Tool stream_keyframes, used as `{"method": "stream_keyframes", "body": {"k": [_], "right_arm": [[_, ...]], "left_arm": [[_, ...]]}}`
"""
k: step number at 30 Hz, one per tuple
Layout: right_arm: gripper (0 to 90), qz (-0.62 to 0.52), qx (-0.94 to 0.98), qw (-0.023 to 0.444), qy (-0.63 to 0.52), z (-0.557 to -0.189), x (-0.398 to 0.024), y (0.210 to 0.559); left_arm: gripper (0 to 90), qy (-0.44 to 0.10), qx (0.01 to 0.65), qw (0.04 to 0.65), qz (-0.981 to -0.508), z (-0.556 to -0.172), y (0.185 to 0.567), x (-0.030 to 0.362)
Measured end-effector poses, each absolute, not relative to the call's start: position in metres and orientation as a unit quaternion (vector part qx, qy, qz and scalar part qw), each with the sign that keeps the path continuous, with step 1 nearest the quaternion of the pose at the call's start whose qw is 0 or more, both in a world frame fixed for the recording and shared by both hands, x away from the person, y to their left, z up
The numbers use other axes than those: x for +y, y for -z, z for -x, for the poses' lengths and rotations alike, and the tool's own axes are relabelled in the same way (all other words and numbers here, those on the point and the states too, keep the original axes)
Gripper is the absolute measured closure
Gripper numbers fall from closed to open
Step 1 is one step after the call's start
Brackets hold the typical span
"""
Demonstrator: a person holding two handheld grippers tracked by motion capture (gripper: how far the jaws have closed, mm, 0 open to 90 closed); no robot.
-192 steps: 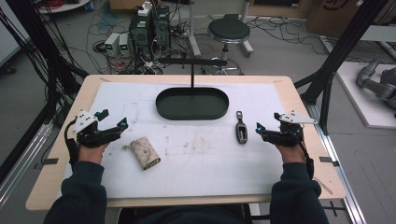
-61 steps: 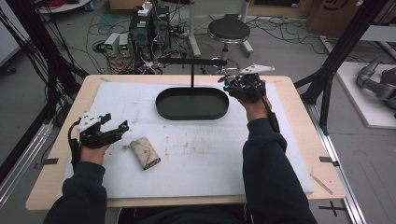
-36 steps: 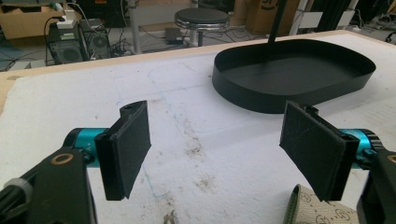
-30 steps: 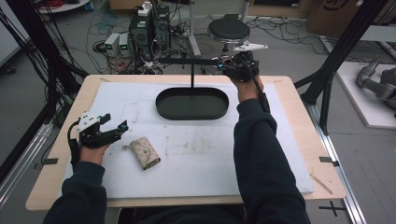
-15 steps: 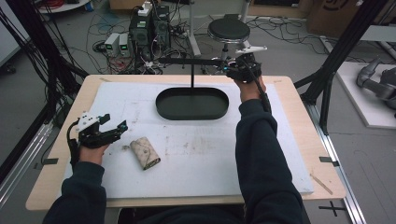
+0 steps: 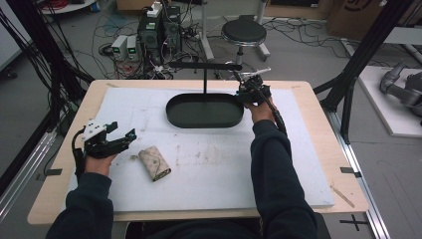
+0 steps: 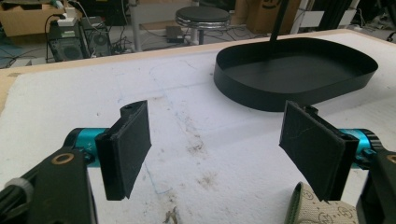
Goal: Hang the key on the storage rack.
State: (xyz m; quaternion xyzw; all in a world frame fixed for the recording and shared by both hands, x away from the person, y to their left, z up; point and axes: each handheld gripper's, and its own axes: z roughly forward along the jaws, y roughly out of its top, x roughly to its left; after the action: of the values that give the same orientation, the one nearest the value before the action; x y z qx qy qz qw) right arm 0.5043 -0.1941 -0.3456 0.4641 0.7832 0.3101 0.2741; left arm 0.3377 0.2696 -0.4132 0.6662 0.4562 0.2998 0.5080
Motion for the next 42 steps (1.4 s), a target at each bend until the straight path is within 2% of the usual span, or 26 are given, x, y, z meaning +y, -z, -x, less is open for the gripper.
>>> {"method": "stream_keyframes", "body": {"k": [8,10,17,20,22,24,27,35,42], "right_arm": [[47.7,-0.476,0.769,0.276,-0.324,-0.507,-0.187,0.353],[43.4,-0.478,0.761,0.275,-0.341,-0.505,-0.191,0.349],[42.2,-0.452,0.755,0.297,-0.371,-0.486,-0.207,0.329],[36.2,-0.442,0.760,0.301,-0.370,-0.473,-0.222,0.327],[28.9,-0.445,0.769,0.284,-0.359,-0.466,-0.234,0.326],[27.8,-0.448,0.770,0.277,-0.361,-0.461,-0.242,0.326],[20.8,-0.444,0.778,0.268,-0.354,-0.437,-0.268,0.331],[20.8,-0.401,0.777,0.295,-0.387,-0.384,-0.302,0.353],[20.8,-0.418,0.761,0.303,-0.393,-0.373,-0.317,0.364]], "left_arm": [[26.4,-0.299,0.455,0.510,-0.666,-0.337,0.413,0.270],[26.4,-0.298,0.455,0.511,-0.666,-0.337,0.413,0.270],[26.4,-0.304,0.454,0.513,-0.662,-0.336,0.412,0.270],[26.4,-0.307,0.456,0.514,-0.658,-0.336,0.411,0.270],[26.4,-0.304,0.456,0.514,-0.660,-0.336,0.411,0.270],[26.4,-0.303,0.456,0.516,-0.659,-0.336,0.412,0.270],[26.3,-0.299,0.451,0.525,-0.657,-0.336,0.411,0.269],[22.3,-0.327,0.451,0.524,-0.644,-0.334,0.409,0.270],[20.4,-0.331,0.449,0.527,-0.641,-0.333,0.407,0.270]]}}
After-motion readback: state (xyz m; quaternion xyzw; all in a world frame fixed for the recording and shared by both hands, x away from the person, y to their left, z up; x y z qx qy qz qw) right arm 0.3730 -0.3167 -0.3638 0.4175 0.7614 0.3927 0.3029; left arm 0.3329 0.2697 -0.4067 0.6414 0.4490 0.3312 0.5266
